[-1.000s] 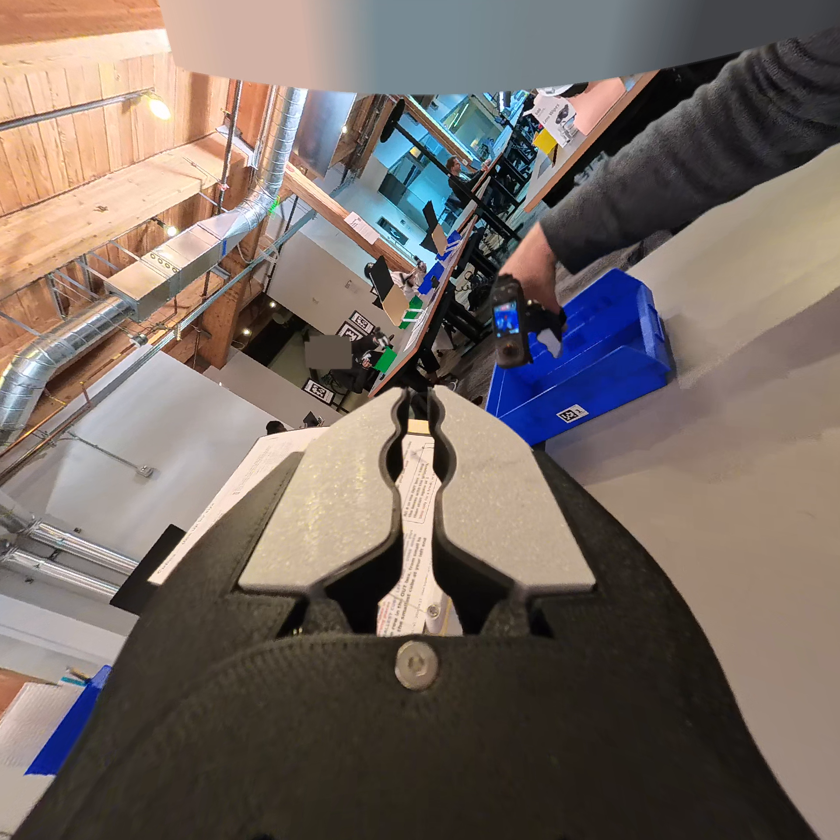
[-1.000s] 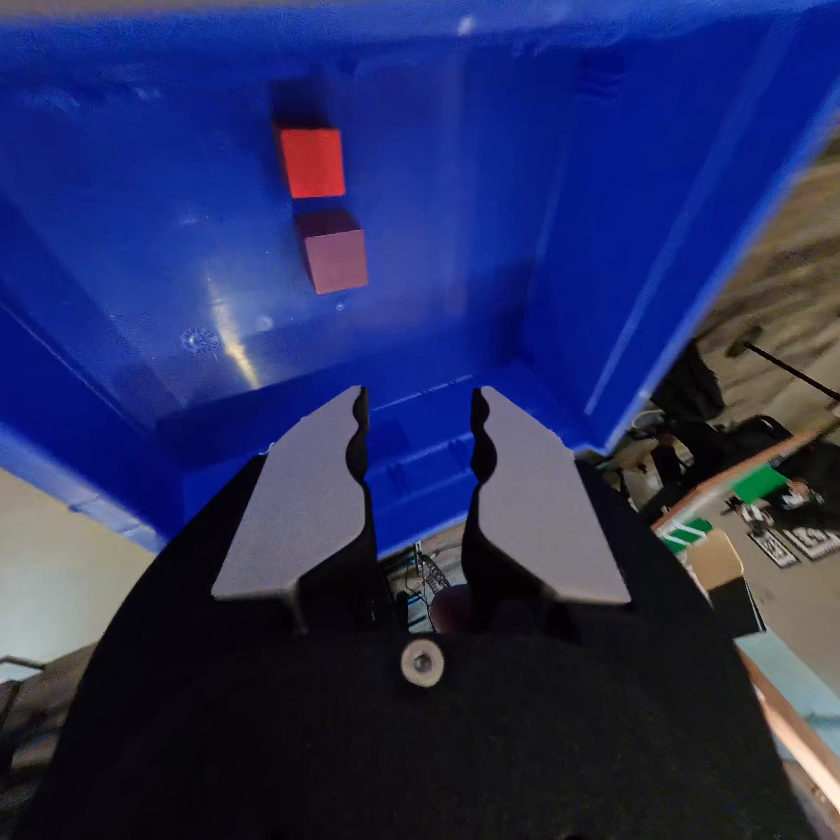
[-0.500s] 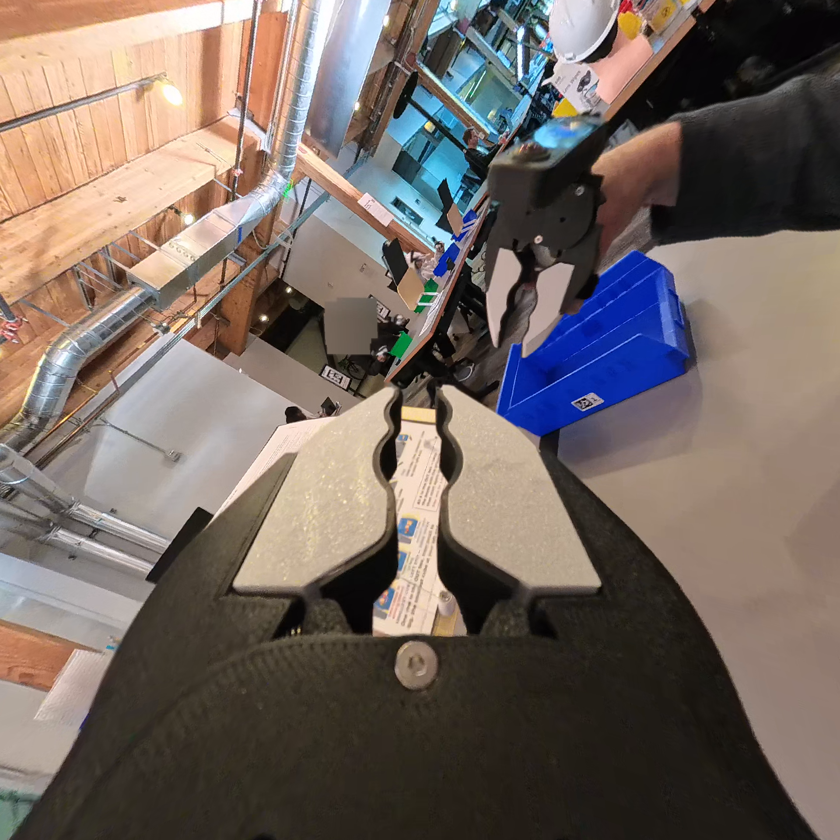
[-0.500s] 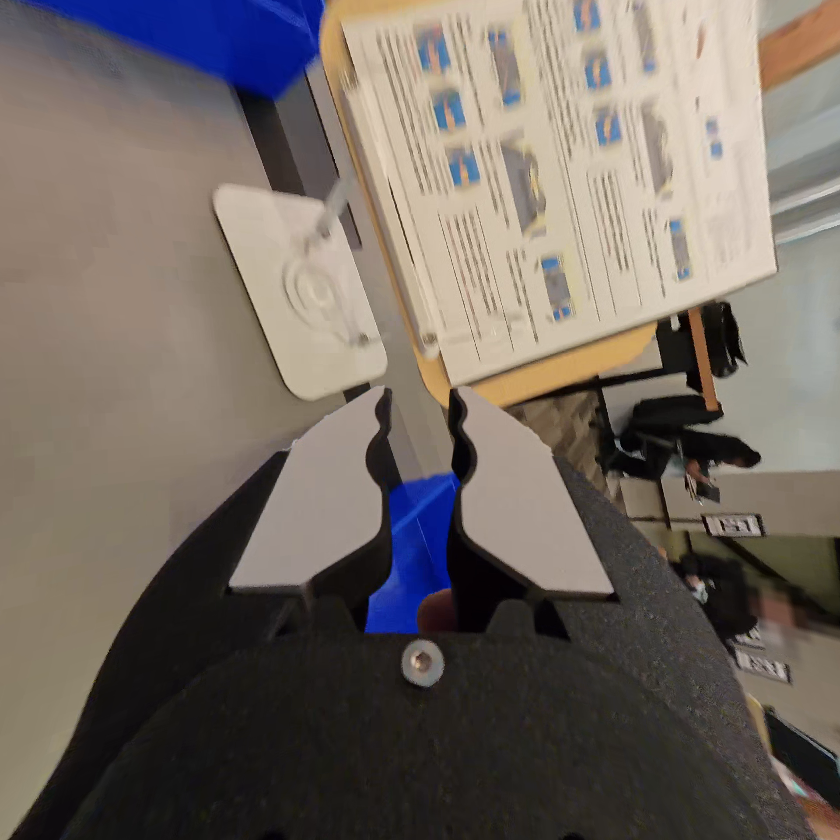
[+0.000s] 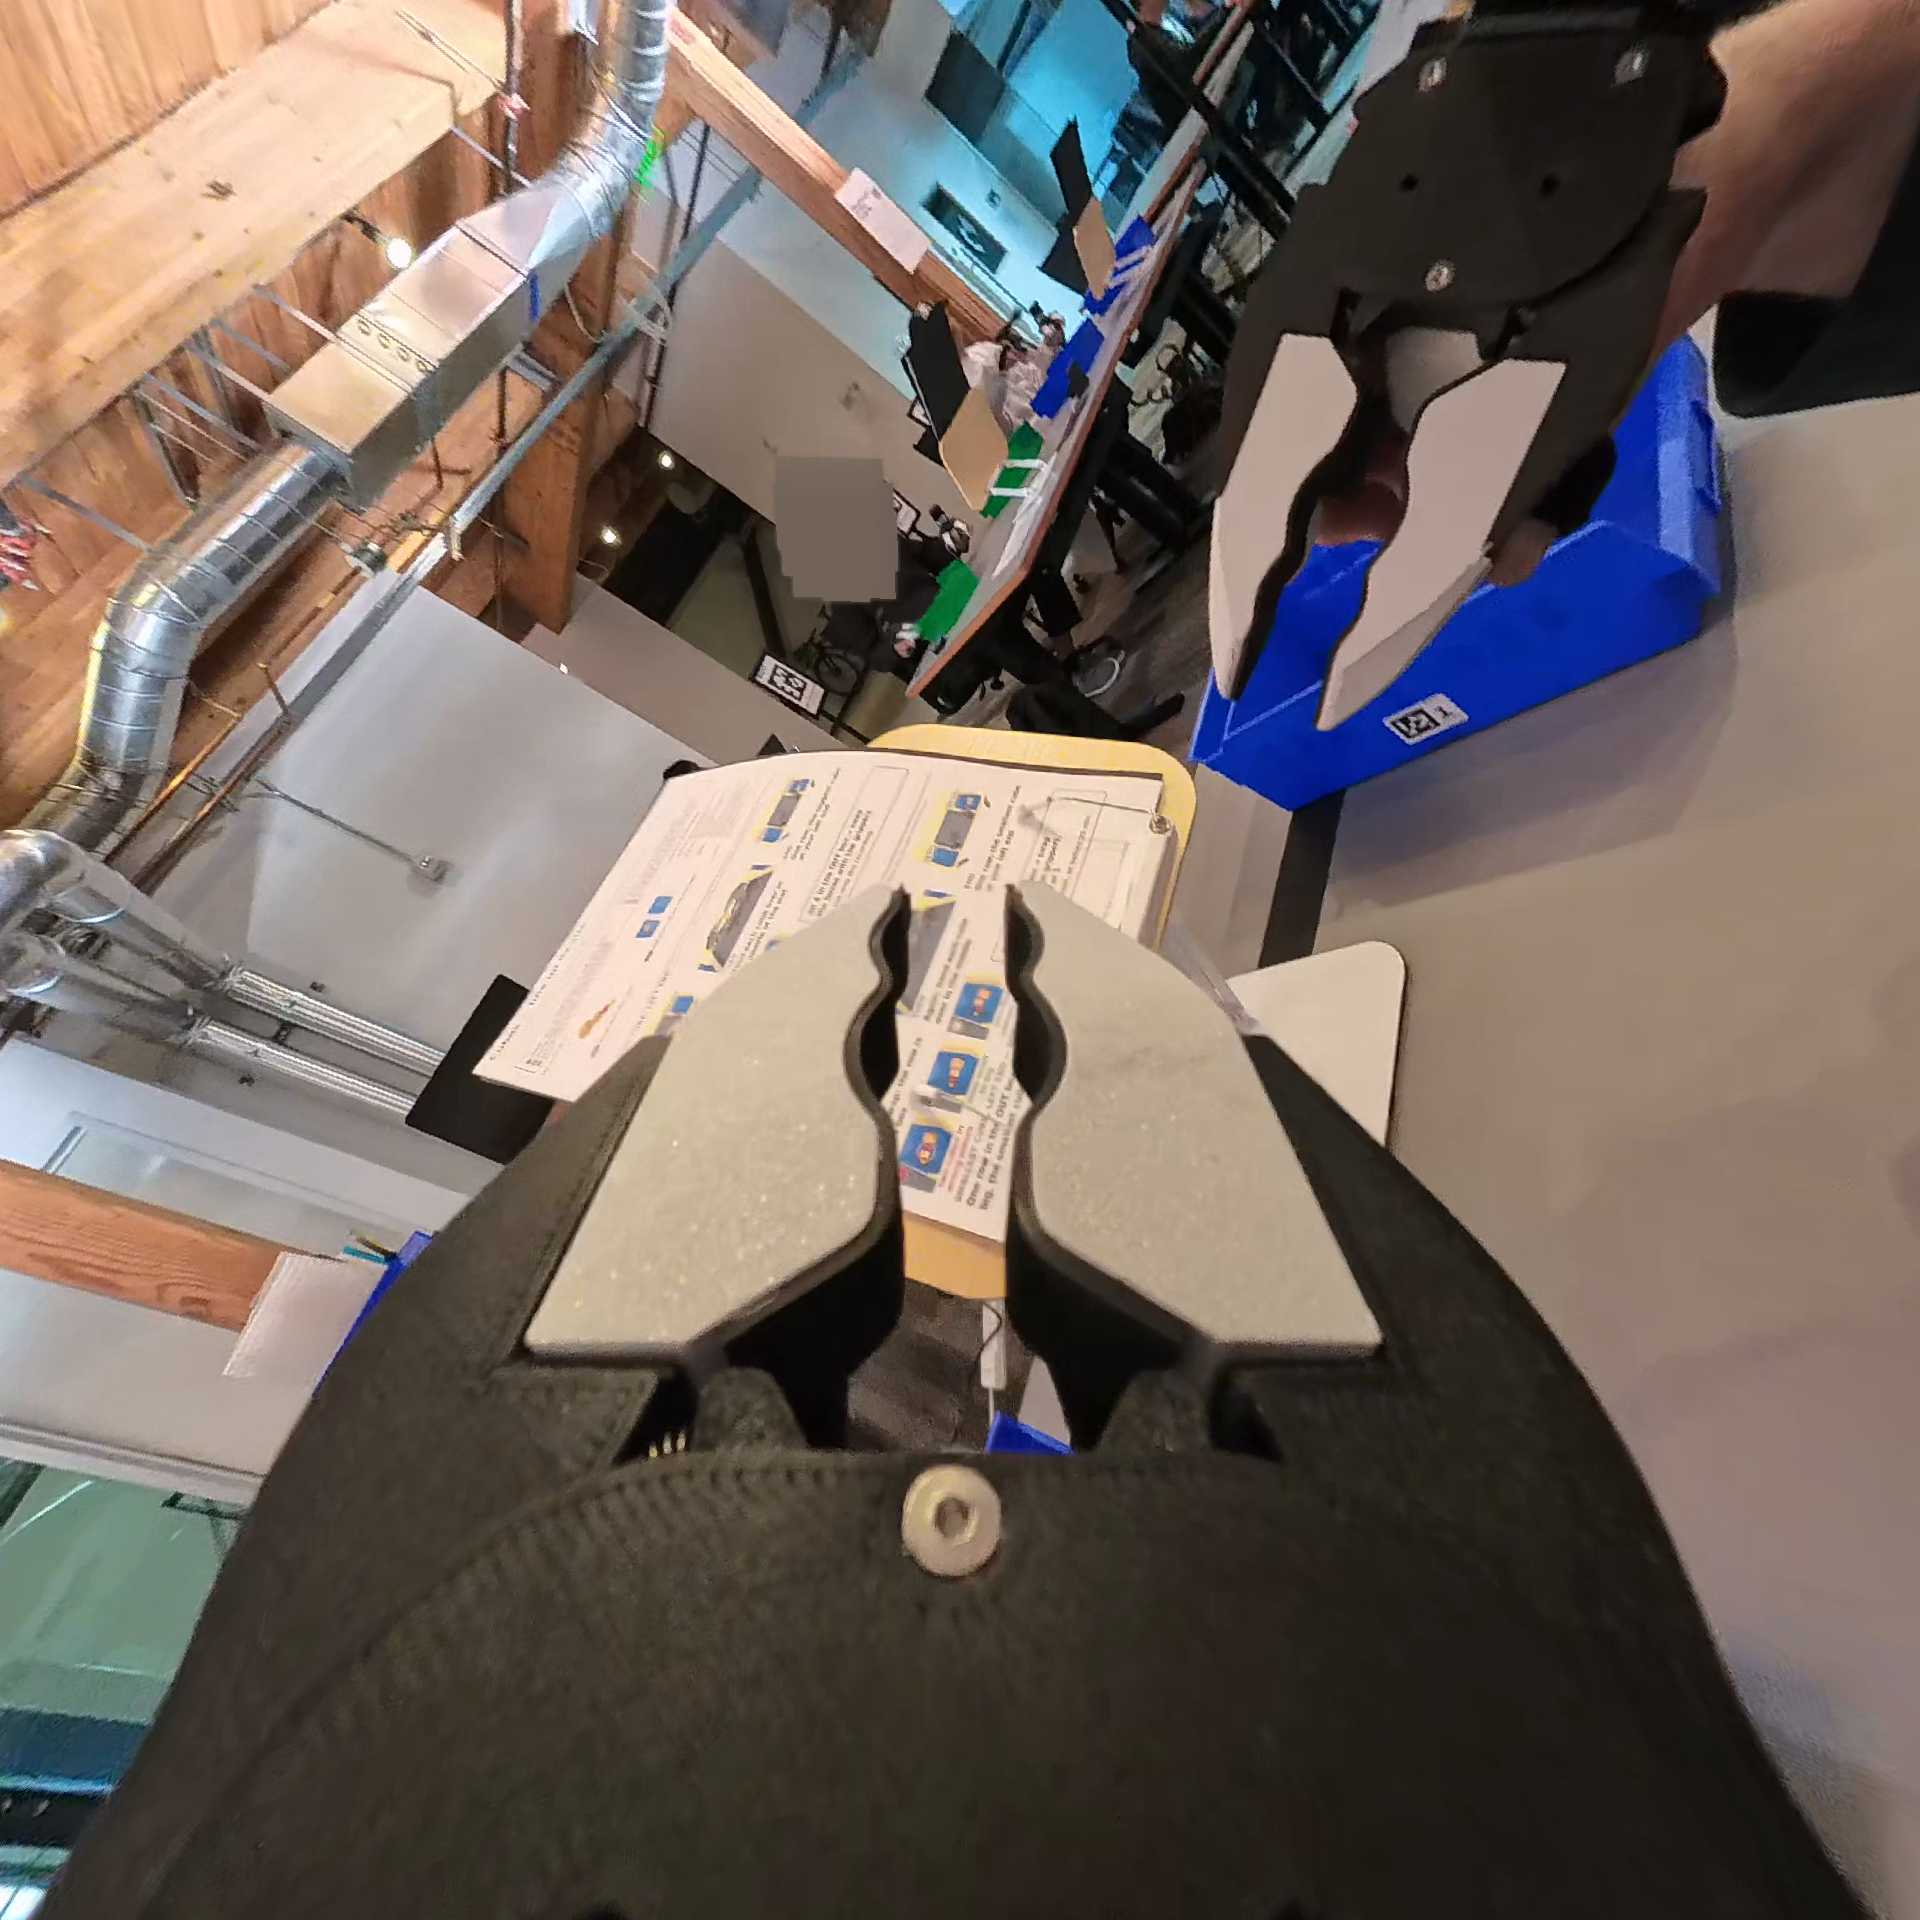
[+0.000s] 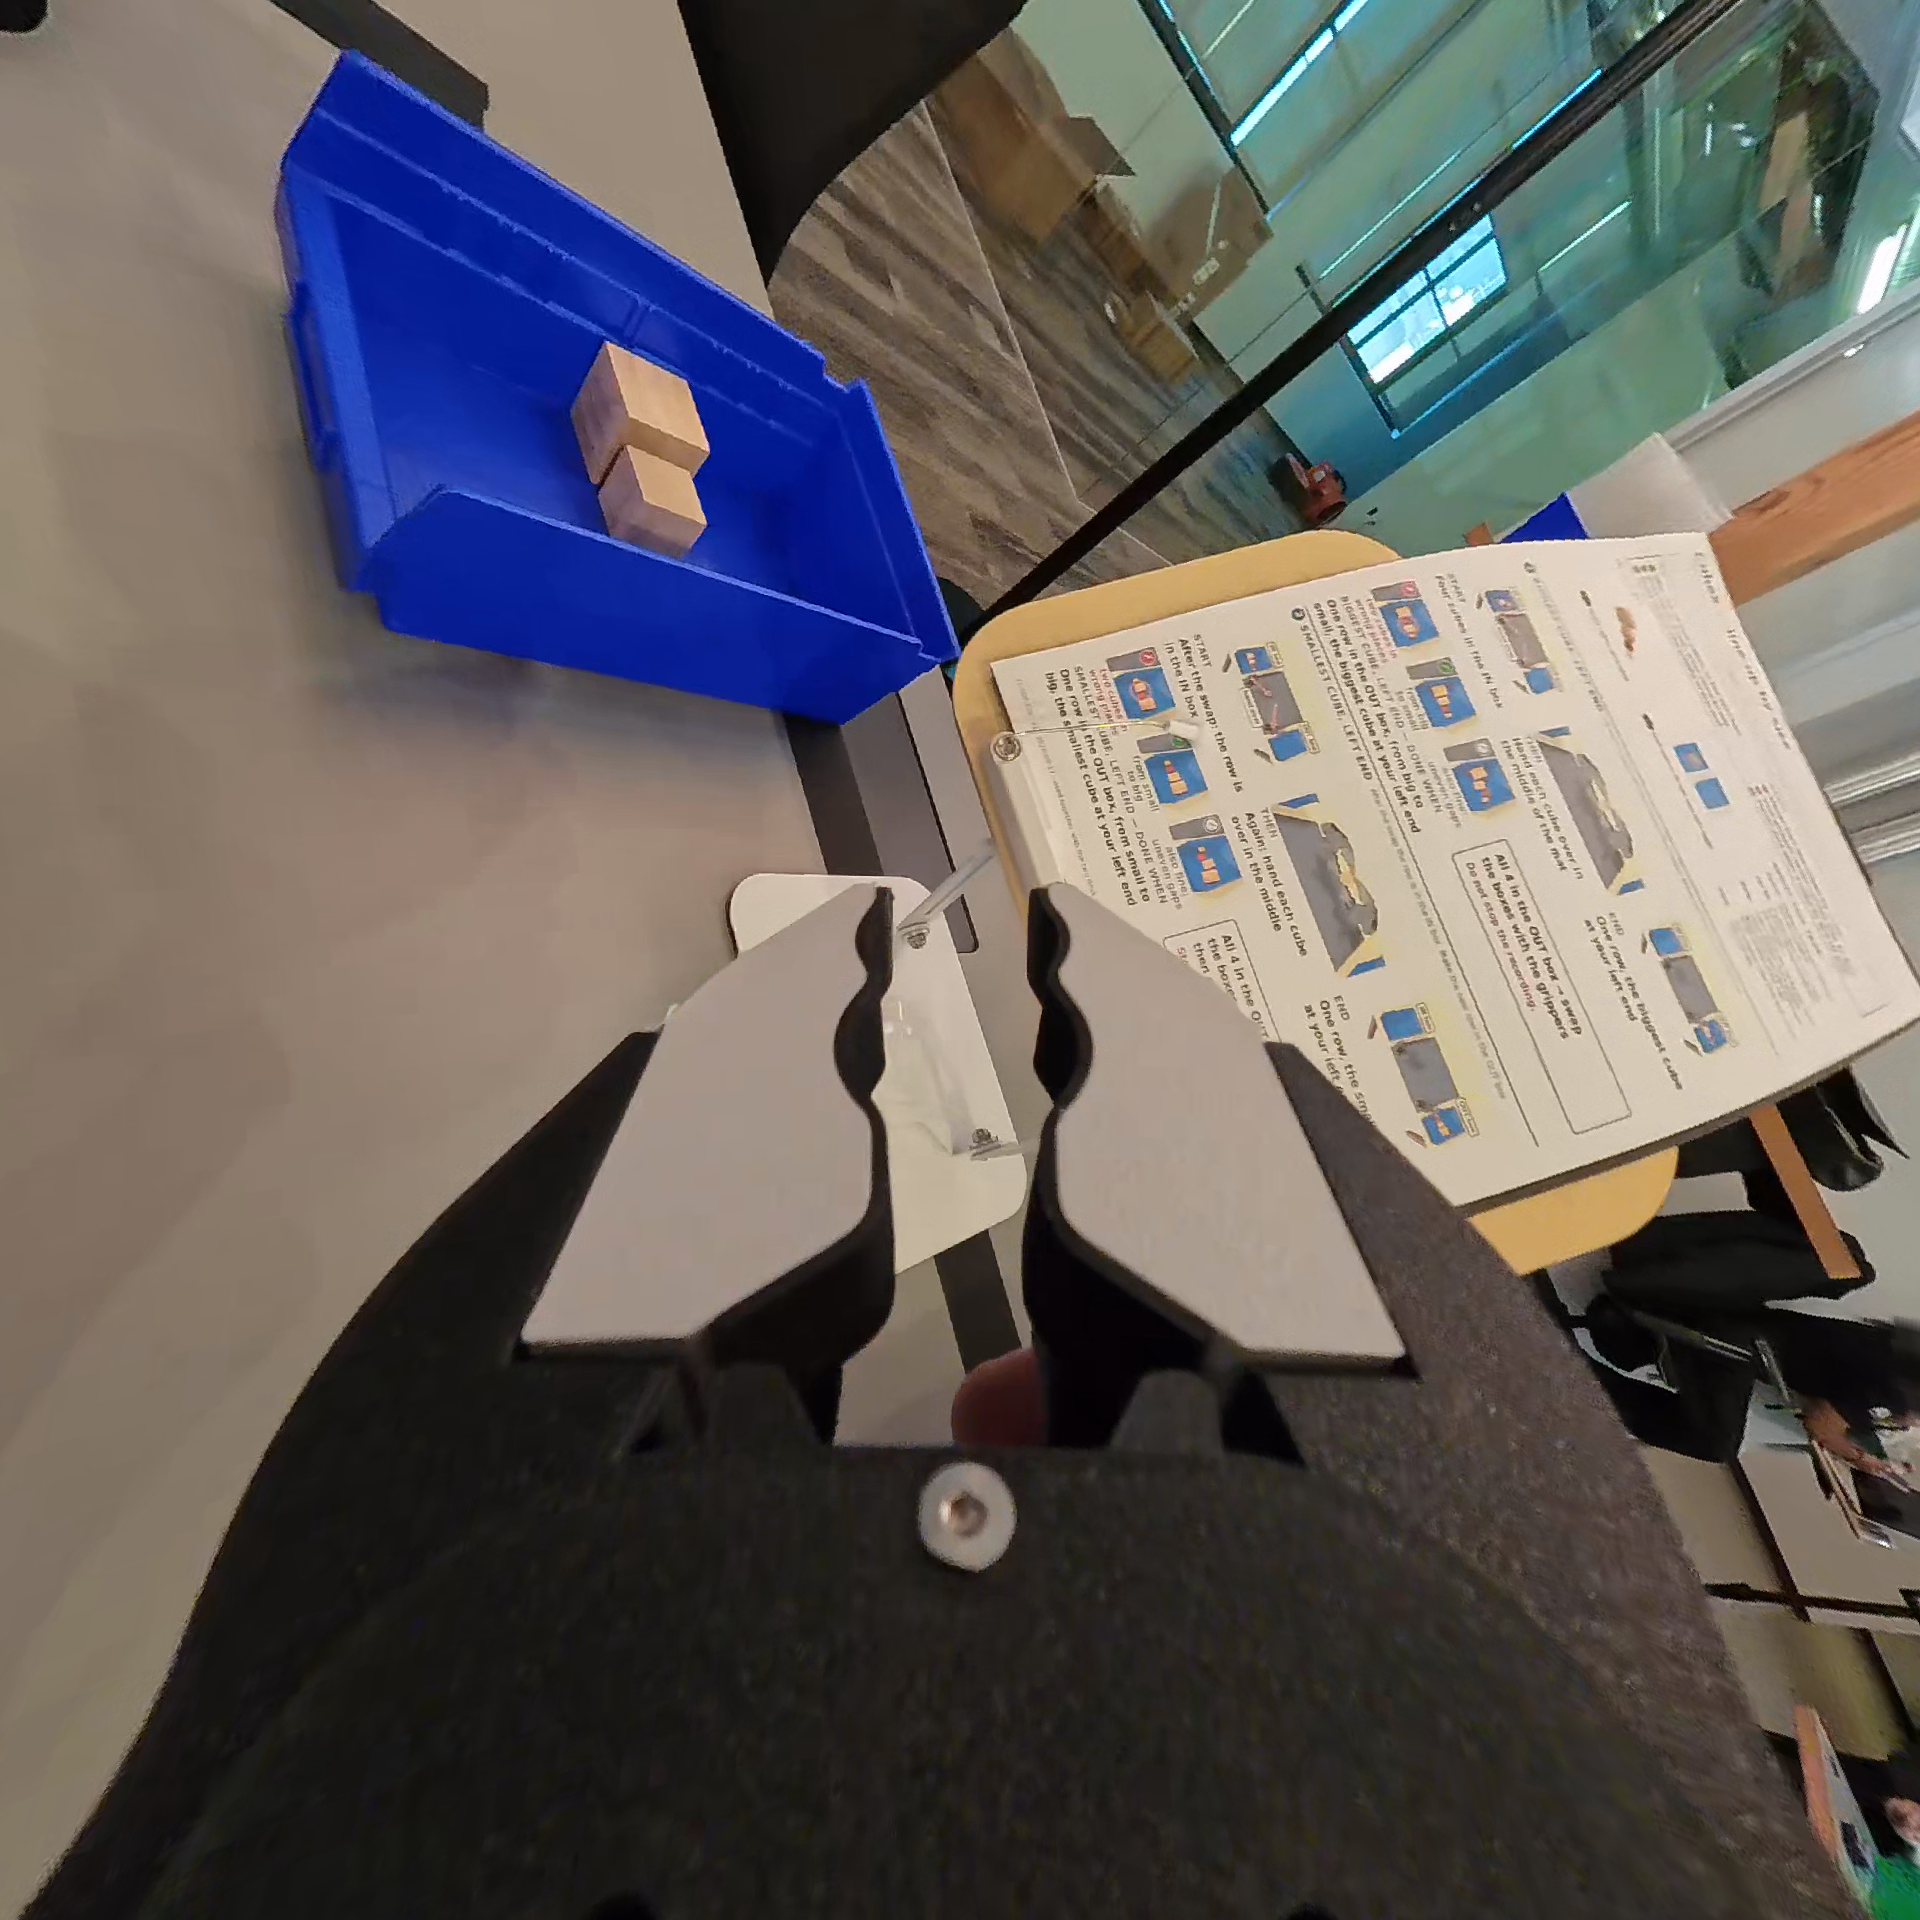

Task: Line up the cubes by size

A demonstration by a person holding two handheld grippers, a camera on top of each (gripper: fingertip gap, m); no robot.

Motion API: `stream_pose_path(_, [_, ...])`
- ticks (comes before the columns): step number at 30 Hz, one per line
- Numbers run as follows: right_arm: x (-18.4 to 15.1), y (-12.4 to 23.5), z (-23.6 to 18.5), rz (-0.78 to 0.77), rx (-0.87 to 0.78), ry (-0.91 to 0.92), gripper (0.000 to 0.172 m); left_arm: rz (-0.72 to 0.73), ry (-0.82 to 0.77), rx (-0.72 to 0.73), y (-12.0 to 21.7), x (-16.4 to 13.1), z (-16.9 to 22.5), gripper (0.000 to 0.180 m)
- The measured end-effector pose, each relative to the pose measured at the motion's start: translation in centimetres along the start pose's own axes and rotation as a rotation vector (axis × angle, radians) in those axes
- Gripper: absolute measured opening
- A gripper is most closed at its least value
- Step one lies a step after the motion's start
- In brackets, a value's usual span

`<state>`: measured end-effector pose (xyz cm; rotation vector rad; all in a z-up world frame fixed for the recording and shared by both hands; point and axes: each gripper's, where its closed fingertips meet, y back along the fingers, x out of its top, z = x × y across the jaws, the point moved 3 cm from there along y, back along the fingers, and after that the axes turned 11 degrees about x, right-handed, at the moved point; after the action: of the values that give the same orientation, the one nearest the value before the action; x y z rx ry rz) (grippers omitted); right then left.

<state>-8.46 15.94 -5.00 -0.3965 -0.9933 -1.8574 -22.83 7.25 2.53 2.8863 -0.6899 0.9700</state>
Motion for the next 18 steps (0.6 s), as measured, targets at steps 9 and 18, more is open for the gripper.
stream_pose_path(9, [0.8, 0.1, -0.8, 0.032, 0.031, 0.017, 0.025, -0.442, -0.030, -0.184, 0.4, -10.9, 1.7, 0.030])
stream_pose_path(18, [0.3, -0.2, -0.7, 0.034, 0.054, 0.003, 0.026, -0.936, 0.046, -0.392, 2.5, -28.1, 5.5, 0.051])
